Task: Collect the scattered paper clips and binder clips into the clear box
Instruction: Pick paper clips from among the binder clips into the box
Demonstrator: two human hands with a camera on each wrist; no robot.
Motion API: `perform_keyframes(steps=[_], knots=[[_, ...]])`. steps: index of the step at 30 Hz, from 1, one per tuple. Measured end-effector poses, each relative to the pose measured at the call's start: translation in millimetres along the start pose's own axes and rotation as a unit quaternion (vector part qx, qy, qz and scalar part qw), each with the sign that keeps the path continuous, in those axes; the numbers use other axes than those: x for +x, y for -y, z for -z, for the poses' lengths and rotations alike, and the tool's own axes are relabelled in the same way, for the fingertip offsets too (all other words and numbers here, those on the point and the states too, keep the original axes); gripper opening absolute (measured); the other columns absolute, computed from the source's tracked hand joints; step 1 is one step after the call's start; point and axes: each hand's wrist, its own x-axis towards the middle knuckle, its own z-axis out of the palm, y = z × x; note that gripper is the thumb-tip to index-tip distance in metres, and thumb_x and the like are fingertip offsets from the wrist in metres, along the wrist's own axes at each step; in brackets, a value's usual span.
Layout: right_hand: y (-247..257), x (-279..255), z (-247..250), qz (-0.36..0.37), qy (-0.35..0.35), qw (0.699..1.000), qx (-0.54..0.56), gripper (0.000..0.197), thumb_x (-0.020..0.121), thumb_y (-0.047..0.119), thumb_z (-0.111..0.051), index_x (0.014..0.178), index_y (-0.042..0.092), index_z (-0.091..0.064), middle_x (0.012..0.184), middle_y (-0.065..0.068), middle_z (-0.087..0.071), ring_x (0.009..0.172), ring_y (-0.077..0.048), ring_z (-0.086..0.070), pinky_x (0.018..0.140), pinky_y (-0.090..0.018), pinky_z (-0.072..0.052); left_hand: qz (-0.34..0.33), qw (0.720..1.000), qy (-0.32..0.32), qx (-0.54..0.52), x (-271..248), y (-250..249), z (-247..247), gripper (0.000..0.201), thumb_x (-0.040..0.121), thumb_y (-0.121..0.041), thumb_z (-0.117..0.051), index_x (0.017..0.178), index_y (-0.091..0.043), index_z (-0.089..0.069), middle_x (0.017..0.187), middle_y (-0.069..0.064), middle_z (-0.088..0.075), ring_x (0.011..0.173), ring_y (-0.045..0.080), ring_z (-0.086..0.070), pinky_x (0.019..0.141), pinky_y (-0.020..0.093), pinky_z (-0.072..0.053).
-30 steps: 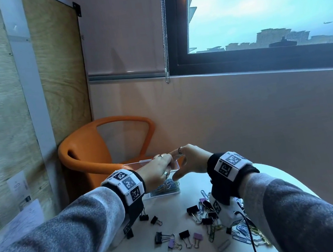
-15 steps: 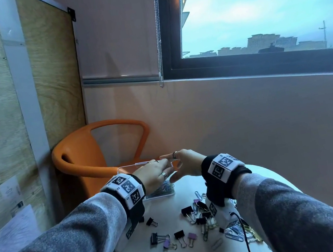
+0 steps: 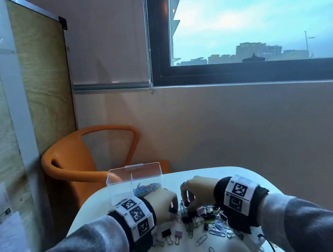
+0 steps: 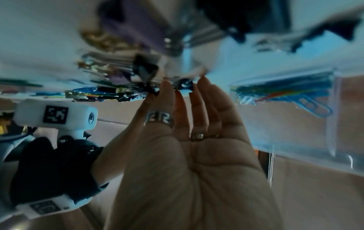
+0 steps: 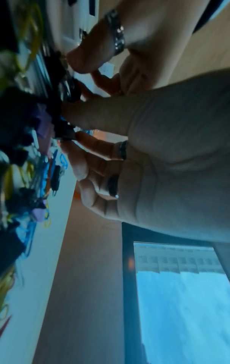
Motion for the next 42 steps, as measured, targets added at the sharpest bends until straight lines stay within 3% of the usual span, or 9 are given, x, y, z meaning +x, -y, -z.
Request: perform_keyframes(steps=[7,10,13,20,25,29,32,37,42], knots=[[-10.7,-1.3,4.2,0.005,-0.011,0.999,0.046,0.021,0.084,0.021,-0.067,0.100,0.009,-0.064,0.110,-0.009,-0.068,0.080,-0.012,-0.053,0.061,-0.018,-0.040,0.070,0.995,0.070,0.010,-16.7,15.0,11.4,0.037,0.081,-0.009,-0.066,0.116,-0.014,-0.055,0.116,0.005,-0.057,0.093,0.016,-0.052,0.066,0.022,-0.042],[-31.4,0.2,17.2,-0.036,-0.060,0.990,0.123,0.008,0.086,0.019,-0.065,0.087,0.017,-0.058,0.103,-0.010,-0.071,0.064,-0.009,-0.054,0.051,-0.014,-0.040,0.069,0.996,0.039,-0.027,-12.7,14.1,14.5,0.042,0.085,-0.007,-0.058,0.125,-0.016,-0.049,0.128,0.003,-0.051,0.107,0.019,-0.052,0.075,0.022,-0.046],[-58.8,2.2,27.4,-0.137,-0.092,0.975,0.148,0.014,0.088,0.018,-0.060,0.100,0.016,-0.055,0.096,-0.009,-0.069,0.057,-0.005,-0.052,0.044,-0.014,-0.038,0.055,0.997,0.026,-0.043,-6.6,6.5,15.8,0.039,0.088,-0.019,-0.061,0.126,-0.017,-0.050,0.127,0.002,-0.055,0.114,0.018,-0.052,0.092,0.027,-0.043],[-79.4,5.3,24.0,-0.233,-0.021,0.968,0.089,0.027,0.090,0.012,-0.056,0.116,0.007,-0.061,0.071,0.003,-0.057,0.055,-0.006,-0.051,0.039,-0.012,-0.038,0.005,0.997,0.076,-0.028,6.9,2.6,15.0,0.036,0.084,-0.006,-0.064,0.119,-0.014,-0.061,0.125,0.003,-0.060,0.098,0.017,-0.059,0.077,0.019,-0.041],[-65.0,15.4,18.4,-0.146,-0.022,0.989,-0.032,0.038,0.089,0.028,-0.060,0.123,0.012,-0.058,0.127,-0.007,-0.056,0.110,-0.020,-0.055,0.088,-0.028,-0.048,0.023,0.996,0.092,-0.003,10.8,6.4,11.5,0.033,0.088,-0.023,-0.062,0.119,-0.012,-0.059,0.123,0.007,-0.059,0.103,0.019,-0.055,0.079,0.022,-0.040],[-37.8,26.6,12.2,-0.043,0.020,0.998,0.030,0.044,0.088,0.032,-0.061,0.128,0.016,-0.052,0.127,-0.005,-0.057,0.090,-0.012,-0.050,0.050,-0.010,-0.045,-0.004,0.997,0.018,-0.081,18.8,6.6,9.3,0.026,0.087,-0.026,-0.063,0.107,-0.011,-0.067,0.114,0.005,-0.065,0.094,0.015,-0.058,0.079,0.022,-0.043],[-27.7,34.7,7.8,-0.010,0.038,0.999,0.027,0.042,0.081,0.029,-0.070,0.120,0.017,-0.058,0.121,-0.006,-0.064,0.084,-0.011,-0.051,0.072,-0.021,-0.040,-0.059,0.993,-0.009,-0.106,24.9,4.7,6.3,0.021,0.080,-0.022,-0.071,0.099,-0.012,-0.072,0.110,0.003,-0.065,0.099,0.015,-0.061,0.087,0.027,-0.049],[-22.1,34.1,4.4,0.013,0.047,0.998,0.036,0.031,0.080,0.024,-0.072,0.108,0.012,-0.067,0.111,-0.006,-0.070,0.058,0.001,-0.048,0.059,-0.013,-0.038,-0.084,0.995,0.004,-0.046,26.4,4.8,-2.6,0.016,0.076,-0.009,-0.071,0.092,-0.012,-0.075,0.098,0.004,-0.073,0.086,0.018,-0.067,0.075,0.019,-0.048],[-11.6,23.8,-3.3,0.013,0.034,0.998,0.045,0.034,0.079,0.026,-0.073,0.107,0.007,-0.067,0.109,-0.009,-0.070,0.075,-0.013,-0.052,0.056,-0.013,-0.036,-0.064,0.997,0.006,-0.043,19.5,8.5,-2.4,0.016,0.077,-0.005,-0.071,0.092,-0.009,-0.076,0.095,0.007,-0.074,0.085,0.017,-0.068,0.069,0.016,-0.042]])
